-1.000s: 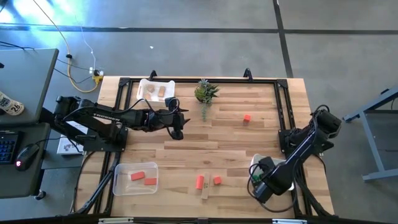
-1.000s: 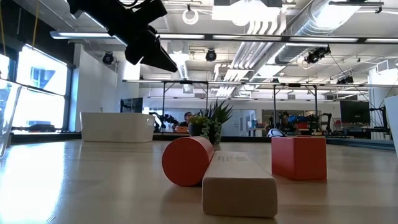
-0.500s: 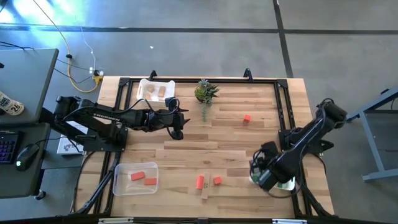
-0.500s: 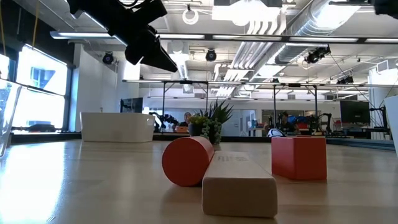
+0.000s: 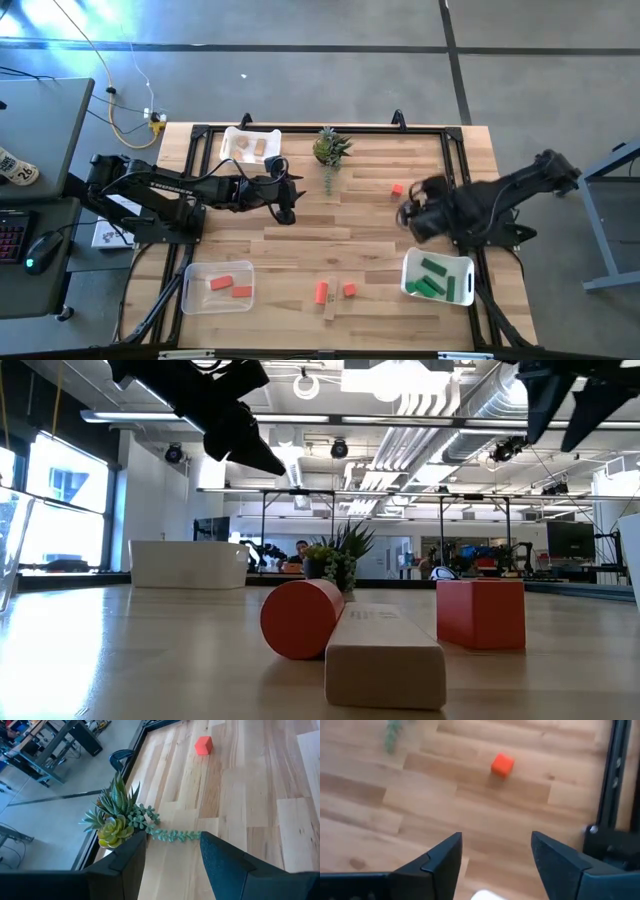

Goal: Sort & place blocks by color
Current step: Put the orange block into the transparent bin

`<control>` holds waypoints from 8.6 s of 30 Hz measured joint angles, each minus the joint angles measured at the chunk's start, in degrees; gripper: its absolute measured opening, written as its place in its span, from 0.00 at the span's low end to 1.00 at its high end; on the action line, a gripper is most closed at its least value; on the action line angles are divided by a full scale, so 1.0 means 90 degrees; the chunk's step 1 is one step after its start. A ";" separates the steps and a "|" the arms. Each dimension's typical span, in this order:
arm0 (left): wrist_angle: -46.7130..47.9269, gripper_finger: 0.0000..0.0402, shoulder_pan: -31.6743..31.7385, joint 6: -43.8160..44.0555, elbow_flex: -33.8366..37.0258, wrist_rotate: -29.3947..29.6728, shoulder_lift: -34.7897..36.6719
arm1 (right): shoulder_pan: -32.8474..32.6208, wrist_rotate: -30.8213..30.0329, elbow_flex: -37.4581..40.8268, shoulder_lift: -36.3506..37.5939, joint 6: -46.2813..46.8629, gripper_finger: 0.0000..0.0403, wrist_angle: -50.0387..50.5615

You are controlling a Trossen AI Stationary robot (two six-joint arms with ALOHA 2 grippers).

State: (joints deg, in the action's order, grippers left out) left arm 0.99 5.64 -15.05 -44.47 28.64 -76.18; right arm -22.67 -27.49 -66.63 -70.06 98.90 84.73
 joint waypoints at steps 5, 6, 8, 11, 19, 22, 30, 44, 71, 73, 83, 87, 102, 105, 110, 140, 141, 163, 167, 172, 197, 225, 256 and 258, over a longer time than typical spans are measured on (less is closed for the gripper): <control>0.0001 0.43 -0.0001 0.0010 0.0000 0.0000 0.0000 | 0.1275 0.0067 0.0000 0.0180 -0.1206 0.59 -0.0031; 0.0002 0.43 0.0001 0.0010 0.0000 0.0000 0.0000 | 0.1541 0.0117 0.0000 0.0184 -0.1436 0.59 -0.0084; 0.0000 0.43 -0.0001 0.0012 0.0000 0.0000 0.0000 | 0.2087 0.0255 0.0000 0.0181 -0.1952 0.59 -0.0293; 0.0000 0.43 -0.0001 0.0010 0.0000 0.0002 0.0000 | 0.2897 0.0572 0.0000 0.0148 -0.2791 0.59 -0.0735; 0.0005 0.43 0.0001 0.0007 0.0000 0.0007 0.0000 | 0.4511 0.1470 -0.0002 -0.0187 -0.4384 0.59 -0.1348; 0.0010 0.43 0.0000 -0.0006 0.0000 0.0007 0.0000 | 0.4824 0.1699 -0.0002 -0.0403 -0.4826 0.59 -0.1627; 0.0019 0.43 -0.0001 -0.0010 0.0000 0.0007 0.0000 | 0.5225 0.1967 -0.0002 -0.1259 -0.5487 0.59 -0.1839; 0.0053 0.43 -0.0001 -0.0010 0.0000 0.0006 0.0000 | 0.5240 0.2637 -0.0002 -0.2556 -0.7850 0.59 -0.1931; 0.0051 0.43 -0.0001 0.0005 0.0000 0.0005 0.0000 | 0.5272 0.2112 0.0002 -0.4210 -0.9952 0.59 -0.2303; 0.0051 0.43 -0.0001 0.0005 0.0000 0.0005 0.0000 | 0.5305 0.2156 0.0002 -0.4274 -0.9982 0.57 -0.2303; 0.0051 0.43 0.0000 0.0010 0.0000 0.0005 0.0000 | 0.5312 0.2386 0.0000 -0.4297 -0.9818 0.25 -0.2172; 0.0051 0.43 0.0001 0.0188 0.0000 -0.0011 0.0000 | 0.5307 0.2747 0.0000 -0.4267 -0.9678 0.25 -0.2097; 0.0046 0.43 -0.0008 0.0159 0.0000 -0.0637 0.0000 | 0.4590 0.4449 0.0000 -0.2594 -0.7720 0.25 -0.3451; -0.0013 0.43 -0.0008 0.0144 -0.0002 -0.0833 0.0000 | 0.4419 0.4576 0.0000 -0.2192 -0.7218 0.25 -0.4169; -0.0255 0.43 -0.0028 -0.0281 -0.0002 -0.0971 0.0000 | 0.4138 0.4739 -0.0005 -0.1725 -0.6585 0.25 -0.5292; -0.0223 0.43 -0.0467 -0.1708 -0.0840 -0.0419 -0.0011 | 0.3214 0.5244 -0.0017 -0.1435 -0.5022 0.25 -0.8722; -0.0275 0.43 -0.0482 -0.1615 -0.0841 -0.0456 0.0001 | 0.3212 0.5221 -0.0017 -0.1431 -0.5038 0.25 -0.8684; -0.0614 0.52 -0.0450 -0.0858 -0.0843 -0.1287 0.0000 | 0.3219 0.4933 -0.0012 -0.1431 -0.5023 0.25 -0.8687; -0.0838 0.54 -0.0499 -0.0782 -0.0838 -0.1286 0.0000 | 0.3219 0.4896 -0.0010 -0.1431 -0.5040 0.25 -0.8687; -0.1051 0.53 -0.0516 -0.0528 -0.0835 -0.1415 -0.0004 | 0.3219 0.4894 -0.0010 -0.1431 -0.5040 0.25 -0.8687; -0.1338 0.27 -0.0501 -0.0998 -0.0835 -0.1375 -0.0058 | 0.3219 0.4732 -0.0002 -0.1431 -0.4965 0.27 -0.8702; -0.0843 0.27 -0.0773 -0.0996 -0.0821 -0.1129 -0.0063 | 0.2877 0.4061 -0.0005 -0.1511 -0.5157 0.54 -0.8723; 0.4430 0.28 -0.2350 0.2911 -0.0836 -0.0779 0.1637 | 0.2381 0.3606 -0.0005 -0.1511 -0.6024 0.61 -0.8036; 0.4710 0.28 -0.2579 0.3613 -0.0833 -0.0832 0.1639 | 0.2379 0.3536 -0.0005 -0.1511 -0.6245 0.61 -0.8022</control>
State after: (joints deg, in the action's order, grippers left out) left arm 43.38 -17.57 17.47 -51.96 21.16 -61.44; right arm -1.25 4.34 -66.67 -83.66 42.70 12.54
